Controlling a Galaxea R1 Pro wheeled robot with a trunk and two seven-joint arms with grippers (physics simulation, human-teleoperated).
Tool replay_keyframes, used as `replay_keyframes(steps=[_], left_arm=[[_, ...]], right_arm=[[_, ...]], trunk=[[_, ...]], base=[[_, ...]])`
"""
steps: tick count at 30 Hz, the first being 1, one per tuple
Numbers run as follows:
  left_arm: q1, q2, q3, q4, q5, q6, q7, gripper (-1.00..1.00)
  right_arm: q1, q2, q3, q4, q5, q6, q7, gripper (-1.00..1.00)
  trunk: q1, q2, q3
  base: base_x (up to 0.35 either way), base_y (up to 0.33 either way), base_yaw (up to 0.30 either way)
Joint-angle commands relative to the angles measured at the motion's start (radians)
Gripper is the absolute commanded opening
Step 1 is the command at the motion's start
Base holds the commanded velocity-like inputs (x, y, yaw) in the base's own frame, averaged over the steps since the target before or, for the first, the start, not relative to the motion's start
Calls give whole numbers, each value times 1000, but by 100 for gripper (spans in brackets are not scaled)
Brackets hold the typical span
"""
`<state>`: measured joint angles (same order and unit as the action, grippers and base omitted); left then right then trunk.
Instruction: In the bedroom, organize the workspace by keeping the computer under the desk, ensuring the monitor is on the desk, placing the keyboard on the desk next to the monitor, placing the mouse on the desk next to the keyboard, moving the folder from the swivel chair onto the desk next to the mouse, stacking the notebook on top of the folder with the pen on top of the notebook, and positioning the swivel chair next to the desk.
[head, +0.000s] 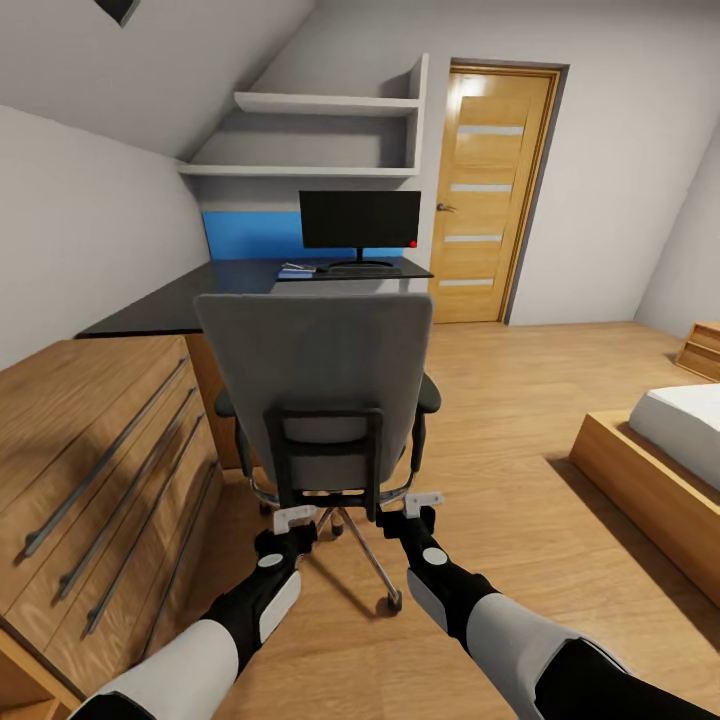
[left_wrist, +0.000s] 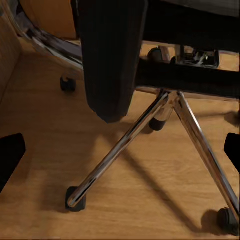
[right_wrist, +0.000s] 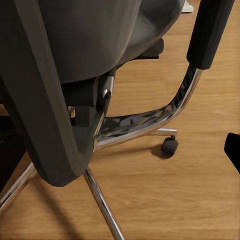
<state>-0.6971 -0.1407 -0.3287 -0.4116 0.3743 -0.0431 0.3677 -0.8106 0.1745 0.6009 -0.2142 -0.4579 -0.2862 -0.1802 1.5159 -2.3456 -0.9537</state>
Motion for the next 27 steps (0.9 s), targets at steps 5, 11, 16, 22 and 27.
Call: replay_keyframes(steps=[5,11,16,22,27], left_arm=[[-1,4,-9,-49,11,-6,9,100],[-1,18,-8,-51,11,-15,10,100],[-1,40,-8,-50,12,-41,10,100],[-1,48,-9,-49,13,-44,10,100],[-1,49,-10,-49,14,-44,9,100]], right_arm=[[-1,0,10,1,-6,-2,-4,100],[-1,0,10,2,-5,-2,-4,100],[0,0,13,2,-2,0,2,100],[9,0,14,2,25,2,63,100],[19,0,14,2,42,2,80,100]], trunk=[[0,0,-1],[0,0,-1],[0,0,-1],[0,0,-1],[0,0,-1]], base=[[0,0,0],[0,0,0],[0,0,0],[0,0,0],[24,0,0]])
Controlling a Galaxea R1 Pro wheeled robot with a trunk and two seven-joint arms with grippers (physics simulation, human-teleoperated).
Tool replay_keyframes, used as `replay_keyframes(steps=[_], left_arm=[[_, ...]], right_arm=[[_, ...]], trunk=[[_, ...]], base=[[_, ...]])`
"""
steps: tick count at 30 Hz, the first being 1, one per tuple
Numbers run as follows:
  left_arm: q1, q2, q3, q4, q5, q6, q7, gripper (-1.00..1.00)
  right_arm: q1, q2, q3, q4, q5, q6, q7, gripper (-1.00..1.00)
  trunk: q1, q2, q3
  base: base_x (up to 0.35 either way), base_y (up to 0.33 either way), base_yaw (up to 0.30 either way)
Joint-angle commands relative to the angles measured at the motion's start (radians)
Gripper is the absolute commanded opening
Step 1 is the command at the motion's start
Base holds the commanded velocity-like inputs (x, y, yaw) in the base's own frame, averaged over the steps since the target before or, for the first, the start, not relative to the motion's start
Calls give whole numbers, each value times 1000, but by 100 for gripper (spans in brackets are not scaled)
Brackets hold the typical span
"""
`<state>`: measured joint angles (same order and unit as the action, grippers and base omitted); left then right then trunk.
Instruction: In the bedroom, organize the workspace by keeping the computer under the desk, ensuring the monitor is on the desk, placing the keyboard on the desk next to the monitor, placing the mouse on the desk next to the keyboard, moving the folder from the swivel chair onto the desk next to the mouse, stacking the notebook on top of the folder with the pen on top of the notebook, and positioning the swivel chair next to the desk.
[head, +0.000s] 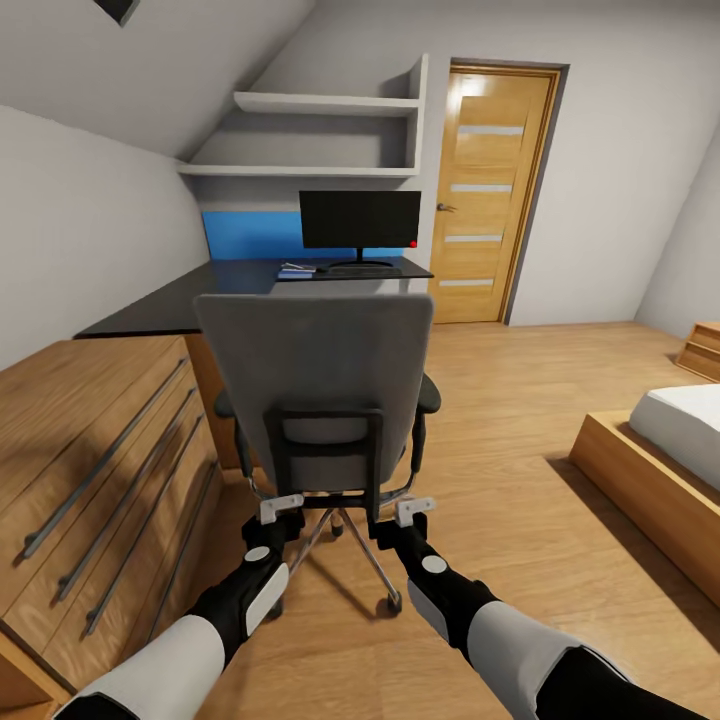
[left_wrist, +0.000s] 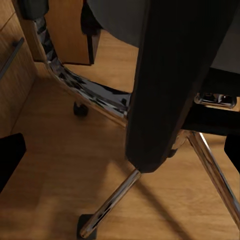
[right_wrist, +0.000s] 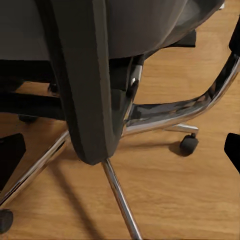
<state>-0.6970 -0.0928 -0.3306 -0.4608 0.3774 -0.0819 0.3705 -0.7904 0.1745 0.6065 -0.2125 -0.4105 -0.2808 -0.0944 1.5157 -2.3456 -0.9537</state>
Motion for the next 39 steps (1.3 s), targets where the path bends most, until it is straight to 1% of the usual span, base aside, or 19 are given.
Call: replay_keyframes(steps=[1,9,17,29,39], left_arm=[[-1,1,-8,1,10,-6,6,100],[-1,0,-10,1,9,-6,5,100],[-1,-2,-10,1,9,-7,5,100],[-1,-2,-10,1,8,-7,4,100],[-1,1,-10,2,11,-7,4,100]], right_arm=[[0,0,9,1,-5,-3,-5,100],[0,0,7,1,-4,-6,-5,100],[0,0,7,0,-5,-8,-5,100],[0,0,7,-1,-5,-9,-6,100],[0,0,4,-1,-6,-9,-8,100]], trunk=[[0,0,-1],[0,0,-1],[0,0,3],[0,0,15],[0,0,16]], base=[[156,0,0],[257,0,0],[153,0,-66],[102,-101,-175],[-7,-3,-15]])
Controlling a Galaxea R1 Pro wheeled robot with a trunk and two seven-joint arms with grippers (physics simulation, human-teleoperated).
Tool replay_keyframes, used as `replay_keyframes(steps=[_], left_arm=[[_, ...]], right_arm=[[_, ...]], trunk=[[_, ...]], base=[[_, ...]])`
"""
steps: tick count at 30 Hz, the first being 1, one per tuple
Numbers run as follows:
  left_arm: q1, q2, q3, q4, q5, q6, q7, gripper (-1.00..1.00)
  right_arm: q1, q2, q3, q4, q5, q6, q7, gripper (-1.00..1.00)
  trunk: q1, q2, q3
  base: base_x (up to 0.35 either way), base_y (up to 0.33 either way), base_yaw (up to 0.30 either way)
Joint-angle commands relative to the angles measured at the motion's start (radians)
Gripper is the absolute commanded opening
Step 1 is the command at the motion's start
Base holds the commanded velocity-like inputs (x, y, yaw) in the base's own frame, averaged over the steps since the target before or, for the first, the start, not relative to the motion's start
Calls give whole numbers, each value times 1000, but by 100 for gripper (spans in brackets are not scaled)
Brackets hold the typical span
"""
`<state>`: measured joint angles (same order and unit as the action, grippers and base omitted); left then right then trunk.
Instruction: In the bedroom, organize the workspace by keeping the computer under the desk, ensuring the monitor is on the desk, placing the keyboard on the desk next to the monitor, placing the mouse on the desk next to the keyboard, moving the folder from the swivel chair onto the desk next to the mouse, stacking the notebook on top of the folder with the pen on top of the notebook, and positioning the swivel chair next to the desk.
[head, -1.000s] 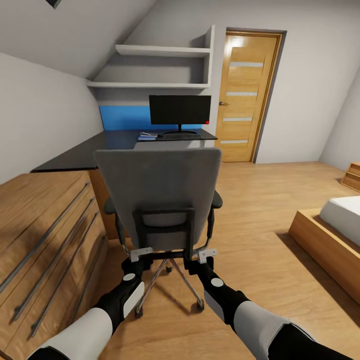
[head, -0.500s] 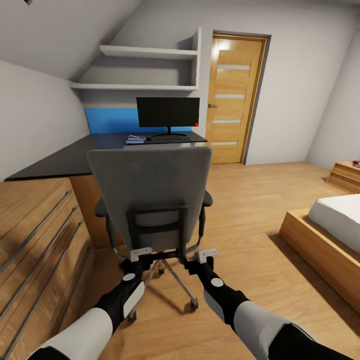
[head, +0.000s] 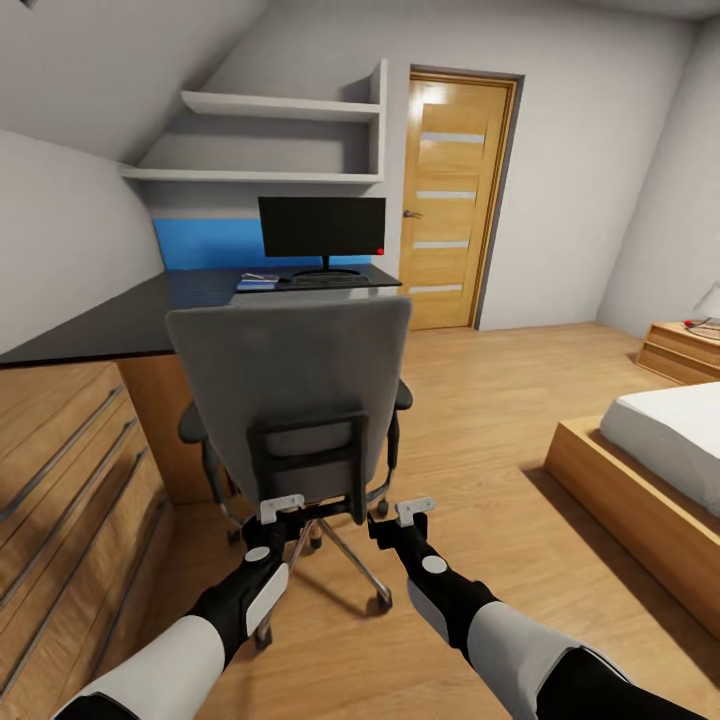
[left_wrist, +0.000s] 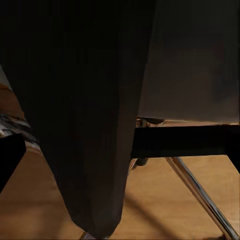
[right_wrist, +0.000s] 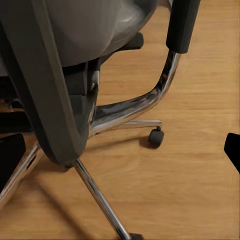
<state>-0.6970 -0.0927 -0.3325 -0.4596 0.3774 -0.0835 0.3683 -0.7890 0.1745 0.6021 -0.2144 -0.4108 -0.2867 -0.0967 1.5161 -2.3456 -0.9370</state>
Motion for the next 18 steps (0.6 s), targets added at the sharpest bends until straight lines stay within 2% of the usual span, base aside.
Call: replay_keyframes(steps=[1,11,18], left_arm=[[-1,1,-8,1,11,-5,7,100],[-1,0,-8,17,11,-5,7,100],[-1,2,-7,21,13,-5,8,100]], right_arm=[[-1,0,8,1,-6,-3,-6,100],[-1,0,0,0,-11,1,-7,100],[-1,0,-4,0,-14,5,-9,100]], trunk=[[0,0,-1],[0,0,-1],[0,0,-1]], base=[[-137,70,-1],[-242,135,0],[-64,35,0]])
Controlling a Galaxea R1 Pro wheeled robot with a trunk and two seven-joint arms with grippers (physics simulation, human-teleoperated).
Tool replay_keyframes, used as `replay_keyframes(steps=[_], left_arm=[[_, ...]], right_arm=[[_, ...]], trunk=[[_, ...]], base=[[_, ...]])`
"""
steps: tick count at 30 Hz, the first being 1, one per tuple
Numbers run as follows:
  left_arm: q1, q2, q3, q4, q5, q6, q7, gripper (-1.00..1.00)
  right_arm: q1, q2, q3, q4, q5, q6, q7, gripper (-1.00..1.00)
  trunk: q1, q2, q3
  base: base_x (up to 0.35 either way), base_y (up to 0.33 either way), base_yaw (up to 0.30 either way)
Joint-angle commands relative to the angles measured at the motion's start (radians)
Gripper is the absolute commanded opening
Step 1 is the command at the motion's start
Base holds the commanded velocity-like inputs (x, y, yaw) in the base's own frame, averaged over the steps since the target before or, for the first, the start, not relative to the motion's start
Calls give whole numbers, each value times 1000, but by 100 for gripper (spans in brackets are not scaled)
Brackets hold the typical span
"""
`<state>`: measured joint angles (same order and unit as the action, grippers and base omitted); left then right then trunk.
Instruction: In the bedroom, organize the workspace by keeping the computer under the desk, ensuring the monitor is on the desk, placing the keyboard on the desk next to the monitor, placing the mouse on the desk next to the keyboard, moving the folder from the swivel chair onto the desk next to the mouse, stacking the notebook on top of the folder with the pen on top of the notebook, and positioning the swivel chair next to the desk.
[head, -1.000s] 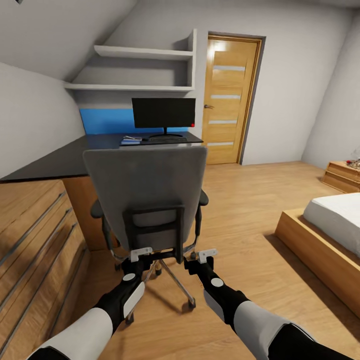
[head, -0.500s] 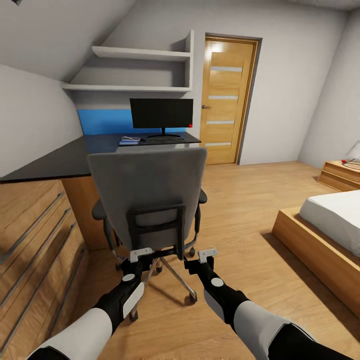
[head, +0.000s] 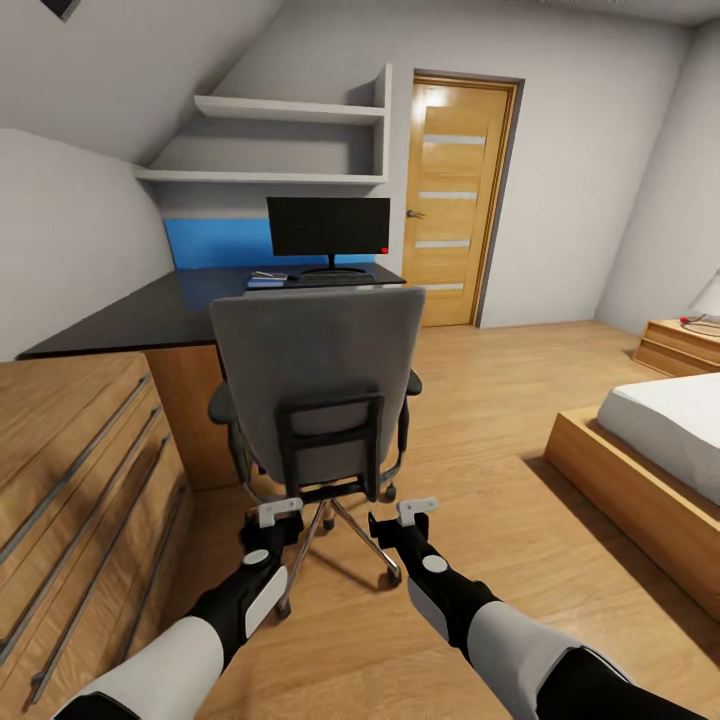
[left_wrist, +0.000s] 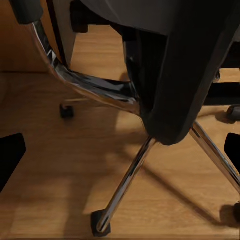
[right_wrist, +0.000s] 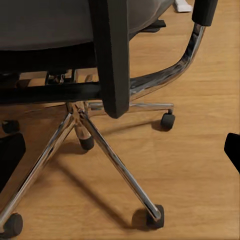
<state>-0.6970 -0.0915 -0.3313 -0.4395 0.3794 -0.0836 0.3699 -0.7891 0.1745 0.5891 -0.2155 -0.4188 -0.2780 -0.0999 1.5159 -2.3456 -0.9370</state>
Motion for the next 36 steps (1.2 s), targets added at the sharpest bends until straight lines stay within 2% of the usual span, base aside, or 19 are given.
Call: replay_keyframes(steps=[1,5,9,10,14,15,17,18,22,24,30,32,36], left_arm=[[-1,3,-7,3,11,-5,7,100],[-1,13,-4,9,13,-5,9,100],[-1,30,30,12,22,-5,12,100],[-1,38,63,12,25,-4,14,100],[-1,57,156,12,29,-1,23,100],[-1,69,202,10,29,1,30,100],[-1,81,238,9,30,2,38,100],[-1,96,263,8,31,3,44,100],[-1,132,299,-2,34,1,50,100],[-1,141,316,-13,36,1,51,100],[-1,154,430,-47,45,2,52,100],[-1,156,448,-51,46,2,52,100],[-1,157,461,-53,46,1,52,100]], right_arm=[[-1,-2,6,1,-7,-3,-6,100],[-1,-16,-8,0,-7,-2,-8,100],[-1,-29,-48,-2,-7,-1,-11,100],[-1,-36,-66,-3,-8,0,-13,100],[-1,-57,-104,-6,-8,-1,-25,100],[-1,-68,-128,-7,-10,-1,-34,100],[-1,-79,-155,-8,-11,-1,-41,100],[-1,-89,-185,-9,-12,-1,-45,100],[-1,-109,-248,-10,-13,-1,-51,100],[-1,-114,-261,-11,-13,-1,-52,100],[-1,-120,-282,-13,-14,-7,-53,100],[-1,-119,-284,-14,-14,-9,-53,100],[-1,-119,-285,-14,-14,-10,-52,100]], trunk=[[0,0,-1],[0,0,-1],[0,0,-1],[0,0,-1],[0,0,-1],[0,0,-1],[0,0,-1],[0,0,-1],[0,0,-1],[0,0,-1],[0,0,-1],[0,0,-1],[0,0,-1]], base=[[-19,11,0],[-11,6,0],[-4,2,0],[-2,1,0],[-1,0,0],[0,0,0],[0,0,0],[0,0,0],[0,0,0],[0,0,0],[0,0,0],[0,0,0],[0,0,0]])
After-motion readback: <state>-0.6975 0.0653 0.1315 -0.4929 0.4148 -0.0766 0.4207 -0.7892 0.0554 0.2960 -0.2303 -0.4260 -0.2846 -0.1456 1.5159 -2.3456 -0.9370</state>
